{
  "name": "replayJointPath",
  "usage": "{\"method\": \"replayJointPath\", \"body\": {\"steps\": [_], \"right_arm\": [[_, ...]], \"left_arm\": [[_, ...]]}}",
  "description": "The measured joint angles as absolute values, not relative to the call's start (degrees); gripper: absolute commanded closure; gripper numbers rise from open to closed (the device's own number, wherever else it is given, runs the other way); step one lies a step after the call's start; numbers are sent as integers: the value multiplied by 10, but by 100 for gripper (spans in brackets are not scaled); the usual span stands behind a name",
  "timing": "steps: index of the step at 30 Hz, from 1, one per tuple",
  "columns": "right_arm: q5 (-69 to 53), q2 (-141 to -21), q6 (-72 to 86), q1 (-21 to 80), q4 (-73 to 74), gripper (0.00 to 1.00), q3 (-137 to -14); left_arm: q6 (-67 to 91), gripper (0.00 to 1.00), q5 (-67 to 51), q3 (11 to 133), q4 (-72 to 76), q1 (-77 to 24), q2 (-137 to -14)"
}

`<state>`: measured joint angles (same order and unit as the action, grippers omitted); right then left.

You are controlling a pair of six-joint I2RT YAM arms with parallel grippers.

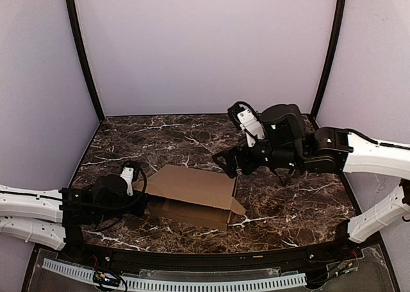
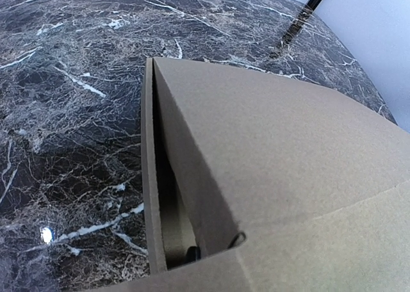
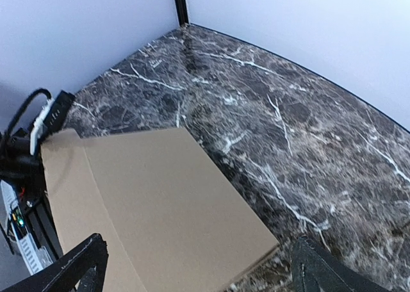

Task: Fold the paper box

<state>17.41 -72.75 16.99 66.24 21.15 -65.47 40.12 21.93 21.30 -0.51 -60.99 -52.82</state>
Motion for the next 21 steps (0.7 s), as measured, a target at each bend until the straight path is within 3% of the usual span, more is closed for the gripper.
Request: {"method": "replayJointPath", "body": {"steps": [6,14,21], "right_arm": [[96,-844,185,653,119,1,-713],[63,-942,248,652,40,1,-698],[64,-980,295,652,-13,1,-670]], "left_arm": [[401,99,221,219,-6,-610,-536],[402,99,230,219,-5,-614,-560],[402,74,228,219,-9,-617,-562]]}}
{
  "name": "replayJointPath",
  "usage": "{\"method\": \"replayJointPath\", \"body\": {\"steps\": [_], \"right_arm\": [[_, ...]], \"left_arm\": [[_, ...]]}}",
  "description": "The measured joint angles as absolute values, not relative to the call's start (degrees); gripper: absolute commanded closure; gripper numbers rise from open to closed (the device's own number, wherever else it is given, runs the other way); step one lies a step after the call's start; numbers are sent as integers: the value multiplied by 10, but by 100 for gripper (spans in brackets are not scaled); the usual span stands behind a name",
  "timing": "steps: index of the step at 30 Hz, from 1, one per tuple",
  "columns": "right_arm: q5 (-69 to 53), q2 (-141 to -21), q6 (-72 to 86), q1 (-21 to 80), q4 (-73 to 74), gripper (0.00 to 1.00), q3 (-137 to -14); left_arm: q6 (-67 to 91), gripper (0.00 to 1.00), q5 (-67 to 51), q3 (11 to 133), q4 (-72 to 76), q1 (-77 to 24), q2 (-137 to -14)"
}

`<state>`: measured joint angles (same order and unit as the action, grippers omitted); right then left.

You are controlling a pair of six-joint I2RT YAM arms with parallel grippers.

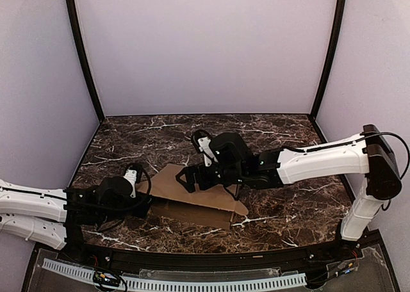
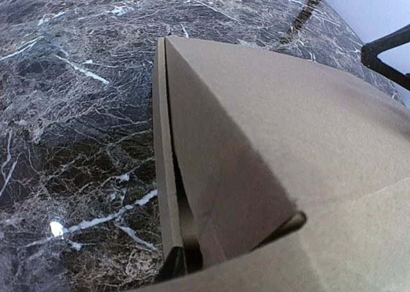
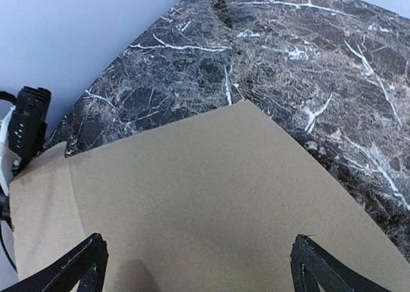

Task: Fold the paper box

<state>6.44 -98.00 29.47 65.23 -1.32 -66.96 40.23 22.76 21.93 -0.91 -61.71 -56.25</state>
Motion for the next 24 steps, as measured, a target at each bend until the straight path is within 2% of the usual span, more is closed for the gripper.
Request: {"method": "replayJointPath", "body": {"steps": [2,6,13,20,24], "right_arm": [[65,-991,305,652,-22,1,-661],[71,-1008,318,653,-34,1,-642],[96,-1034,327,663,-69,1,-633],[120,-1072,336,672,-111,2,-622],[132,-1075,335,674,-124,1,-616]], "left_arm": [[402,67,224,219,-14,-617,-561],[401,58,210,219,-32,-618,-545],[403,54,147,220,-110,-618,-484],[404,52,15,227,-209,-620,-369],[402,48,-40,256,-256,-620,-296]]}}
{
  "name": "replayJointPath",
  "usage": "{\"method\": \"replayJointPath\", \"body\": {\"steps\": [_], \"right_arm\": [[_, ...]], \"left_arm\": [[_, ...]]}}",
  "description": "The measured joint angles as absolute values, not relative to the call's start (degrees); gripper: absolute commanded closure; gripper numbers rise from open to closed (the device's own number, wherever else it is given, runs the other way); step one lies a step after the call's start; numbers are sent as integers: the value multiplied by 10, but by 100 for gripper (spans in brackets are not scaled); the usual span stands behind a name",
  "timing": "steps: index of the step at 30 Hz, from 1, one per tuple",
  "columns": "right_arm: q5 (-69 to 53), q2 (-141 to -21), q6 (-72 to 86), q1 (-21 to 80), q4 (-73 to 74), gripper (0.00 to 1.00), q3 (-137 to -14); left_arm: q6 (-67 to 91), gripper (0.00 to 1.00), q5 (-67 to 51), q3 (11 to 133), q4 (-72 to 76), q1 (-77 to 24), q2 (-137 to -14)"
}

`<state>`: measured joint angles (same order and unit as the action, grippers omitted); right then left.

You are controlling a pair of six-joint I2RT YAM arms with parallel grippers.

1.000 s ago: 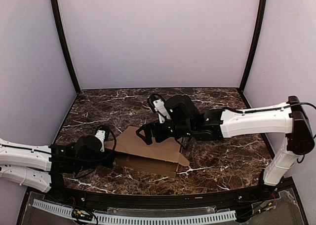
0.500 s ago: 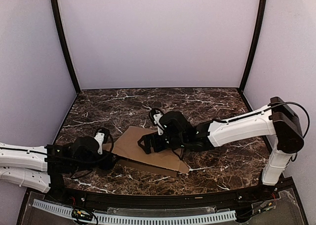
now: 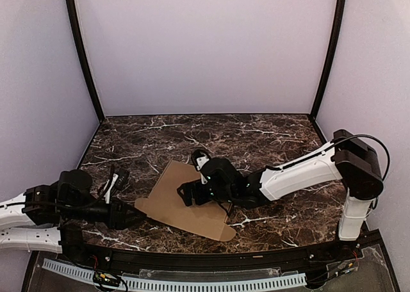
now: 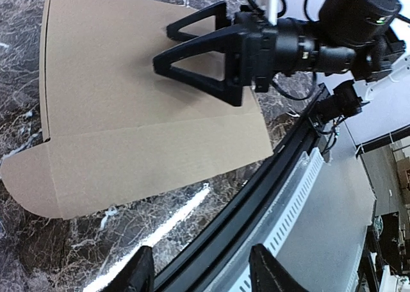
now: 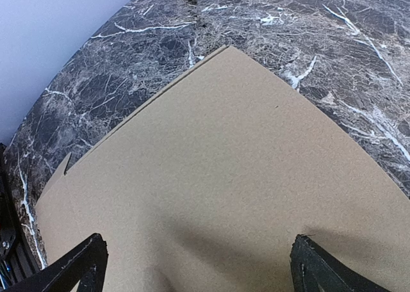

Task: Fold the paper box

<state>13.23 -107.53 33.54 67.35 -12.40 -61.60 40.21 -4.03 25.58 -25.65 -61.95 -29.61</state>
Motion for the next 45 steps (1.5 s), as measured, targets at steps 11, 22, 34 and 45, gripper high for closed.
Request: {"method": "replayJointPath", "body": {"steps": [11,22,34,45], "right_arm": [[149,-1057,322,677,-128,1,-590],[151,-913,305,677,41,1,-541],[194,-723,371,655,228,1,-476],[156,-699,525,630,291,1,-389]], "left_arm": [[347,42,65,370,-321,-619,-361],[214,40,89,437,-254,-490,-552],[185,24,-81,444,-100,-377,-721],[211,21,-219,466,-27,-355,-867]]}}
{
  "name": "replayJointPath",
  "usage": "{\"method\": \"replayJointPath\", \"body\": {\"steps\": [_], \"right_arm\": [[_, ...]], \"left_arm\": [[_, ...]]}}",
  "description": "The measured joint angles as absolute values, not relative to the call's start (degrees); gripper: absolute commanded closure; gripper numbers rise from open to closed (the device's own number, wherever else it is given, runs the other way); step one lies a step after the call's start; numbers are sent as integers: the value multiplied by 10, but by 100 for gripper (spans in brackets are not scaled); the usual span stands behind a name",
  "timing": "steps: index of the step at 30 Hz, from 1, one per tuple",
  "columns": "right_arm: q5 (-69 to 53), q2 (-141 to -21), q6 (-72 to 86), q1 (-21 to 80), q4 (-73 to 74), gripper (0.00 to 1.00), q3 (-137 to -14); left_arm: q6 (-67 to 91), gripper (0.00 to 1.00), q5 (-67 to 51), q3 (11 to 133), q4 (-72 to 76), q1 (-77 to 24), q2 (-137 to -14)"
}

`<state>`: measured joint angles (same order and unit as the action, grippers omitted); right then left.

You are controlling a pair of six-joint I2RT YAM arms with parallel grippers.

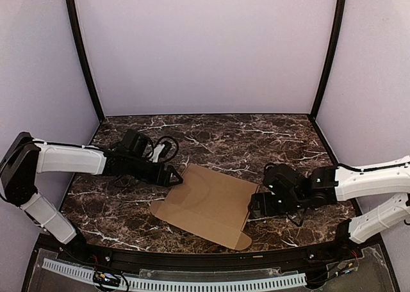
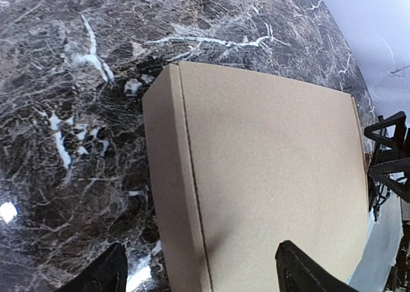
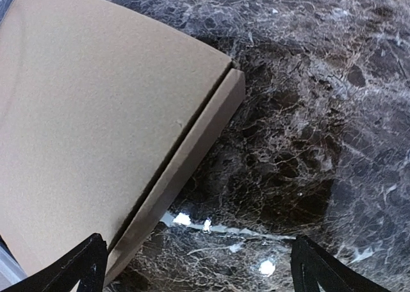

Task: Fold the paper box

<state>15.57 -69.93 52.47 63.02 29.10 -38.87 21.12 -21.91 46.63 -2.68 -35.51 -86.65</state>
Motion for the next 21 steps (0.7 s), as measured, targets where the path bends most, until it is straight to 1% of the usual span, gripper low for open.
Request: {"method": "replayJointPath", "body": {"steps": [4,10,14,19,21], "right_arm": [[123,-709,555,610,259,1,-381],[75,-736,586,595,187,2,-379],[46,-761,601,592,135,8,-377],[19,-793,619,589,81,17,-374],[15,-805,619,587,69,18,-374]], "left_arm": [[224,25,-260,467,-1,-353,-893],[248,34,-306,462,37,-351,-909],[268,41,-326,436,67,-351,-909],[292,45,-331,385,86,-350,-901],[298,46,-331,374,91,-350,-890]]}}
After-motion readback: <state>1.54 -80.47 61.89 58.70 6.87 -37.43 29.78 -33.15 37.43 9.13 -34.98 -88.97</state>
